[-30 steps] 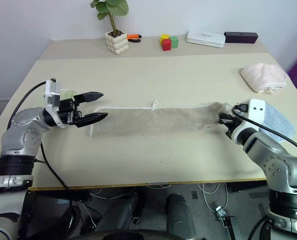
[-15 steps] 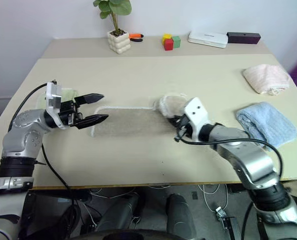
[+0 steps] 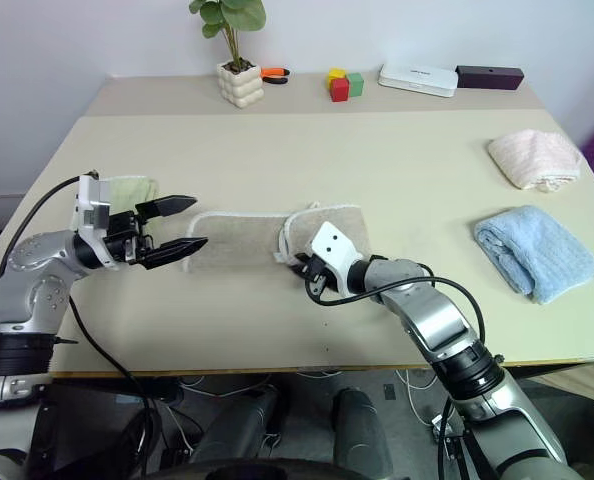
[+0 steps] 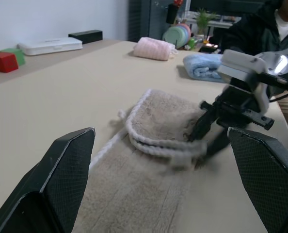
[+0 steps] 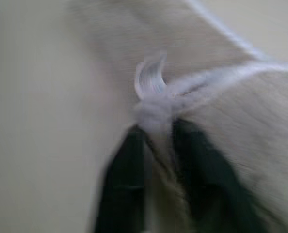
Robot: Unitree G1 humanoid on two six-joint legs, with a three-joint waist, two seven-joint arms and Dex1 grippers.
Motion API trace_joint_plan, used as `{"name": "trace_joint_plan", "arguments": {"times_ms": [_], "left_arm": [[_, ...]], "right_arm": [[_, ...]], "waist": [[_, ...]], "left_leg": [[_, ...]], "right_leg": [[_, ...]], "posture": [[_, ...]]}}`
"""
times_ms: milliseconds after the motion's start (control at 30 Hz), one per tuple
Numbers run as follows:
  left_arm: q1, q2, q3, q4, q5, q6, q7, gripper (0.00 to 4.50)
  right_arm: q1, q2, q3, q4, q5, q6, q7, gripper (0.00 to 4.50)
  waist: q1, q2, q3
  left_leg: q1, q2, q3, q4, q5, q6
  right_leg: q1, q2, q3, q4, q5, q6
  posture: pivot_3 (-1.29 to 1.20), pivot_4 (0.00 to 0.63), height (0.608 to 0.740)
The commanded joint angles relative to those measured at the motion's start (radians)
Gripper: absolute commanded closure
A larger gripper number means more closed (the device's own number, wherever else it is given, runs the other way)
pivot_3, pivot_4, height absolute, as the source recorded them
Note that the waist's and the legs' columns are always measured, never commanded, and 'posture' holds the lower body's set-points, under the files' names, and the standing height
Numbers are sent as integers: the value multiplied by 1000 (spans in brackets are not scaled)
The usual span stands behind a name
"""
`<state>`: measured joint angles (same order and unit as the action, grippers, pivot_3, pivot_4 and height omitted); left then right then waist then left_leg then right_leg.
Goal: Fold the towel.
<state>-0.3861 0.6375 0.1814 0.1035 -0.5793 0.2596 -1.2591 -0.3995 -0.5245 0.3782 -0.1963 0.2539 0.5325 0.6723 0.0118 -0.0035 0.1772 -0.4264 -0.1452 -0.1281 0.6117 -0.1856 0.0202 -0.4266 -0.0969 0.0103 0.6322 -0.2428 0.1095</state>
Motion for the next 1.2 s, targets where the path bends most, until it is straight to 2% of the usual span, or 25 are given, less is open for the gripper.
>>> {"name": "trace_joint_plan", "arguments": {"times_ms": [33, 100, 167, 233, 300, 333, 467, 500, 567, 667, 833, 933, 1033, 1200], "left_arm": [[-1, 16, 28, -23, -19, -2, 1, 0], [-4, 14, 23, -14, -14, -9, -2, 0], [-9, 10, 21, -9, -12, -12, -2, 0], [-14, 6, 17, -4, -10, -17, -2, 0], [-18, 1, 14, 0, -12, -16, -3, 0], [-19, 0, 13, 1, -12, -15, -3, 0], [-10, -8, 12, -7, -18, 6, 15, 0], [-3, -16, 16, -15, -32, 29, 33, 0], [60, -58, 20, -97, -91, 123, 109, 0], [137, -78, 23, -195, -142, 218, 176, 0], [275, -106, 73, -355, -293, 411, 340, 0], [331, -130, 109, -423, -386, 496, 448, 0], [398, -159, 143, -464, -421, 515, 541, 0], [454, -219, 200, -505, -578, 584, 716, 0]], "right_arm": [[-18, -22, -70, -68, 24, -24, 52, 1272], [-40, 9, -147, -91, 81, -44, 54, 1272], [-62, 73, -250, -114, 223, 31, 42, 1272], [-76, 100, -315, -115, 292, 53, 47, 1272], [-91, 112, -363, -74, 311, 79, 18, 1795], [-97, 115, -367, -38, 272, 50, -7, 2159], [-108, 168, -363, 120, 129, -114, -112, 4302], [-102, 187, -355, 154, 106, -151, -125, 4410], [-60, 220, -297, 243, 24, -248, -137, 4410], [-30, 255, -281, 305, -22, -312, -155, 4410], [10, 228, -198, 435, -187, -407, -184, 4410], [4, 222, -176, 486, -238, -434, -191, 4410], [-31, 234, -229, 457, -169, -446, -144, 3659], [-63, 223, -269, 356, -103, -424, -81, 1105]], "waist": [[0, 0, 0], [0, 0, 0], [-2, 0, 0], [-5, 0, 0], [-4, 0, 0], [-3, 0, 0], [-1, 0, 0], [-2, 0, 0], [-5, 0, 0], [-17, 0, 0], [-25, 1, 0], [-22, -1, -1], [-23, -1, -2], [-23, -1, -1]], "left_leg": [[0, 0, 0, 0, 0, 0], [0, 0, 0, 0, 0, 0], [0, 0, 0, 0, 0, 0], [0, 1, 0, -1, 0, 0], [0, 1, 0, -1, 0, 0], [0, 1, 0, -1, 0, 0], [0, 1, 0, -1, 0, 0], [0, 1, 0, -1, 0, 0], [0, 1, 0, -2, 0, 0], [1, 1, 1, -2, 0, 2], [2, 1, 1, -3, 0, -2], [9, 2, 1, -3, 0, -3], [16, 2, 1, -4, 0, -3], [17, 2, 0, -6, 0, -2]], "right_leg": [[0, 0, 0, 0, 0, 0], [0, 0, 0, 0, 0, 0], [1, 0, 0, 0, 0, 0], [2, 1, 0, 0, 1, 0], [1, 1, 0, 0, 1, 0], [0, 1, 0, 0, 1, 0], [0, 1, 0, 0, 1, -1], [0, 1, 0, 0, 1, -1], [0, 1, 0, 0, 1, -1], [1, 1, 1, 1, 2, 0], [0, 2, 2, 4, 3, 1], [5, 2, 2, 3, 0, -2], [14, 3, 3, 0, -1, -3], [16, 3, 3, -1, -2, -3]], "posture": [[0, 150, 740], [0, 150, 740], [0, 150, 740], [0, 150, 740], [0, 150, 740], [0, 150, 740], [0, 150, 740], [0, 150, 740], [0, 150, 740], [0, 150, 740], [0, 150, 740], [0, 150, 740], [0, 150, 740], [0, 150, 740]]}}
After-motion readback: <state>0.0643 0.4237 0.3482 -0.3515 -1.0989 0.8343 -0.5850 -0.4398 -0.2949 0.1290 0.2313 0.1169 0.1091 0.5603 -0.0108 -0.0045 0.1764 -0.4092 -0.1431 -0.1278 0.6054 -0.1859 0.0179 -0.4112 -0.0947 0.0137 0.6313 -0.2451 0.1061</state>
